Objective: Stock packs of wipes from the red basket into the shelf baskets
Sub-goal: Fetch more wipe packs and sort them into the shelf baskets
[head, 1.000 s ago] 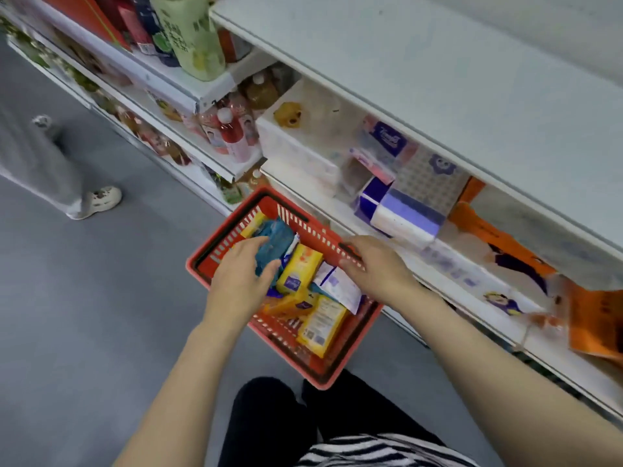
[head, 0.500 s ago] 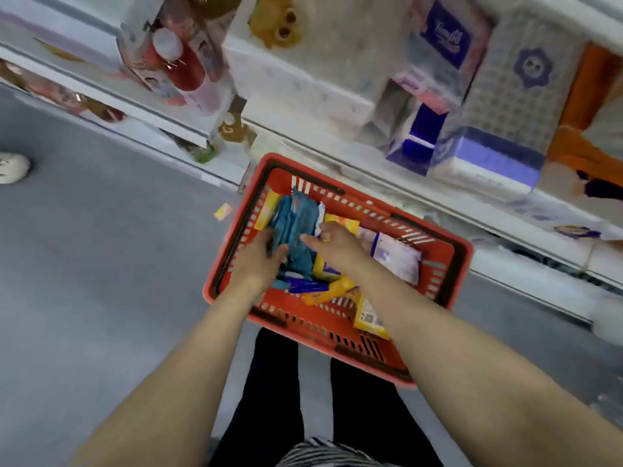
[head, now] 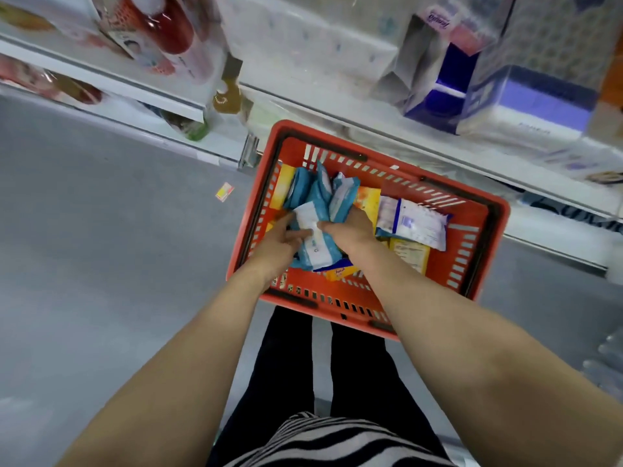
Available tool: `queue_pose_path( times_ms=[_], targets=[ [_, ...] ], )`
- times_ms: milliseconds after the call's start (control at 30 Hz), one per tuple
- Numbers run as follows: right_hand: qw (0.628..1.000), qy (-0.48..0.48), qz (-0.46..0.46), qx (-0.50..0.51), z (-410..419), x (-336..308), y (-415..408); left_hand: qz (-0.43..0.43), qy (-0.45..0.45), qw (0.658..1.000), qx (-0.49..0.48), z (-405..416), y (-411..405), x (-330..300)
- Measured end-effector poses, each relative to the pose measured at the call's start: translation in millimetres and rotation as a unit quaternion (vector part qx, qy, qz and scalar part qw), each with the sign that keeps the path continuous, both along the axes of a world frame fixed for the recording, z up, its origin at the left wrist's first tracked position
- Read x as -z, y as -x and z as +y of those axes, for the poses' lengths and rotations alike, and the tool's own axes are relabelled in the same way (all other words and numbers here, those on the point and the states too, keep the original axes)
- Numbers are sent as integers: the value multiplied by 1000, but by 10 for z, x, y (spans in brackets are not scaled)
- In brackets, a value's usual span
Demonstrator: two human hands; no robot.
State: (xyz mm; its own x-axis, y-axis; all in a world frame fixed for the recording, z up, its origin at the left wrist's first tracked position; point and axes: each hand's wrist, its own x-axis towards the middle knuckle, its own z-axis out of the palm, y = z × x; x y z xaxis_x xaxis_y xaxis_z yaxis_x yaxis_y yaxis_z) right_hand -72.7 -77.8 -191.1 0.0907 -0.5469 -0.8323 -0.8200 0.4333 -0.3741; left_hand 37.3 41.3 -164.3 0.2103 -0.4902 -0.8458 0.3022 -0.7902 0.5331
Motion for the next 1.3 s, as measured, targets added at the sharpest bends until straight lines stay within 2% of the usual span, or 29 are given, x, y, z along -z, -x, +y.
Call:
queue_pose_path(
  times_ms=[67,133,200,300,400,533,633,700,833,1133,1300],
  targets=[
    [998,-31,-29,43,-17,-36,150,-80,-3,996,-29,-32,38,-2],
    [989,-75,-94,83,-7,-136,323,-89,6,995,-35,-45,72,-27],
    [972,-124,-164,112,27,-270,506,-38,6,999,-34,-63,123,-32],
    [947,-173,-243,116,98,-414,745,99,24,992,-76,-134,239,-152],
    [928,-192,-286,142,145,-530,866,146,50,982,-105,-153,312,-227],
    [951,-145,-265,67,201,-734,807,107,66,985,-119,-168,343,-319],
    [964,-57,-242,94,244,-853,760,91,95,987,-94,-205,378,-420],
    [962,-25,-241,125,246,-919,785,99,114,985,-82,-243,381,-512],
    [955,-25,-254,152,219,-1088,930,148,129,978,-77,-344,411,-736],
    [915,42,-312,254,111,-1519,1324,39,185,975,-116,-540,878,-1133],
    [916,59,-334,215,-198,-1911,2004,-1,235,963,-135,-693,1492,-1444]
  ],
)
